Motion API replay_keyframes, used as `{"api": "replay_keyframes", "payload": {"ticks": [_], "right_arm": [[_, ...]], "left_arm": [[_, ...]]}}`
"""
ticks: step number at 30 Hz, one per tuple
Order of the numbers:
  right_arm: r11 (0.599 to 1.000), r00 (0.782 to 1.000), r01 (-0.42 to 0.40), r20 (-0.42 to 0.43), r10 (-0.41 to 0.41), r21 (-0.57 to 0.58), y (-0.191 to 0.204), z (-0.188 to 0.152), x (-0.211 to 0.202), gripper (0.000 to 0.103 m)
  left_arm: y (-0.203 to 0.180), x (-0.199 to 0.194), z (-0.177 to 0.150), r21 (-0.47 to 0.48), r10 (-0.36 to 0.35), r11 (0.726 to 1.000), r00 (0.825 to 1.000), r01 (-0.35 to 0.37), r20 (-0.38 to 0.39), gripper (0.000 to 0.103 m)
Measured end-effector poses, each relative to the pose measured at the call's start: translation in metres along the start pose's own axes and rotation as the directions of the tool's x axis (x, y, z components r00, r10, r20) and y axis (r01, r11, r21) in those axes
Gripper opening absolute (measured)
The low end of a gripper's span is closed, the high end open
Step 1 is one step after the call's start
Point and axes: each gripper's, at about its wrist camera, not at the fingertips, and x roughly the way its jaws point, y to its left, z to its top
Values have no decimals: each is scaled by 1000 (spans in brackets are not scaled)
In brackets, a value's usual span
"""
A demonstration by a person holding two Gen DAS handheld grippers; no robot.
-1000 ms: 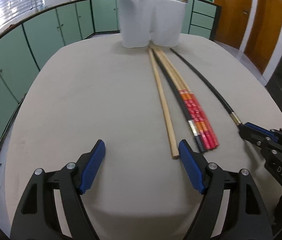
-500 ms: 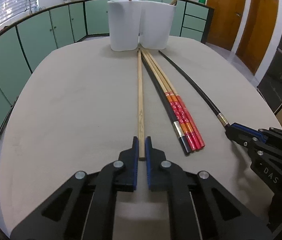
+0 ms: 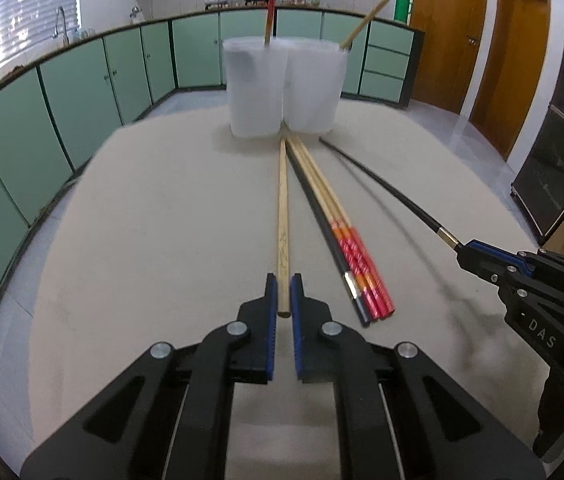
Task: Organize utensils
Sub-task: 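Lift the wooden chopstick with the left tool while the right tool carries the black chopstick over the holder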
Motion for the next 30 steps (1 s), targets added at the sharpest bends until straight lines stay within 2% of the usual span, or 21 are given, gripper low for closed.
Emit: {"api": "replay_keyframes", "payload": {"ticks": [8,16,21,30], "right_arm": [[1000,996,-1,91,2,-13,-4,28,-31,6],[999,981,-36,188,40,-25,-10,74,-59,6],[996,975,-60,211,72,-62,-9,109,-68,6],[988,968,-114,214,134,-102,-5,154,-72,6]], "left_arm": [[2,-42,30,15,-2,1000,992,0,126,6],[7,-75,74,34,-19,999,965,10,263,6],[8,-80,100,53,-41,998,951,26,305,6],[7,-82,129,68,-76,996,941,56,329,6]]}}
